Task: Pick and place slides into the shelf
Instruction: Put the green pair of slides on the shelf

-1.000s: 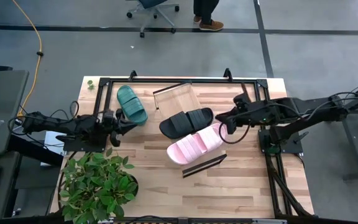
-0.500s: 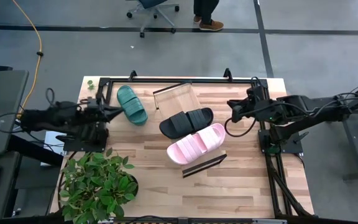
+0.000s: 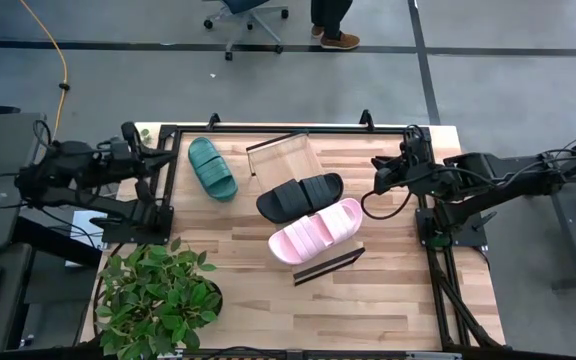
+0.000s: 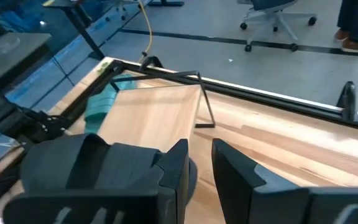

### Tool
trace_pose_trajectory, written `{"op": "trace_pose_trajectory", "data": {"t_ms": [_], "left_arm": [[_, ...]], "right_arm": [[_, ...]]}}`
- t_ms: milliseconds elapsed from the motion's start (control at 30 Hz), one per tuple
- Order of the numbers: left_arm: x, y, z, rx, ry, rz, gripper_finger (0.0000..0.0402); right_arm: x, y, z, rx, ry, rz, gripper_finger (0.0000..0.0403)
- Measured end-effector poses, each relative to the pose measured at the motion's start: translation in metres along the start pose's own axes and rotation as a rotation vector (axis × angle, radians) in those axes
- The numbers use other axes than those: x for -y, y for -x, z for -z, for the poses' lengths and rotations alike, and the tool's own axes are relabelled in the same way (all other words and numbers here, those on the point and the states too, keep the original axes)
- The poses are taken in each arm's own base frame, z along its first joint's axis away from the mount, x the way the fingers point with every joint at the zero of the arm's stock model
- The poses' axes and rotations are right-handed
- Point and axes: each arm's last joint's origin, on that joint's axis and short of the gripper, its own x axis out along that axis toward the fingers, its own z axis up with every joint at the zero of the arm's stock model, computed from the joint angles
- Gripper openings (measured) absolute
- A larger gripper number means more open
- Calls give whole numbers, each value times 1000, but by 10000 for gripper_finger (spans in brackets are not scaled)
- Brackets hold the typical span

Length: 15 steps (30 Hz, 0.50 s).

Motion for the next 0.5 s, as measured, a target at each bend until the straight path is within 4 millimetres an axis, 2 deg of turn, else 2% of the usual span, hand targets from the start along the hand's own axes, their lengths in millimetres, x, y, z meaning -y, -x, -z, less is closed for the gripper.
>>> {"op": "trace_pose_trajectory", "data": {"t_ms": [233,500], "left_arm": [[0,-4,-16,-109,-69,-30,1],[11,-24,-28,-122,-64,-17,1]], "right_arm": [[5,-4,-2,-23,40,32,62],[14,-7,-9,-80,89,9,62]]}}
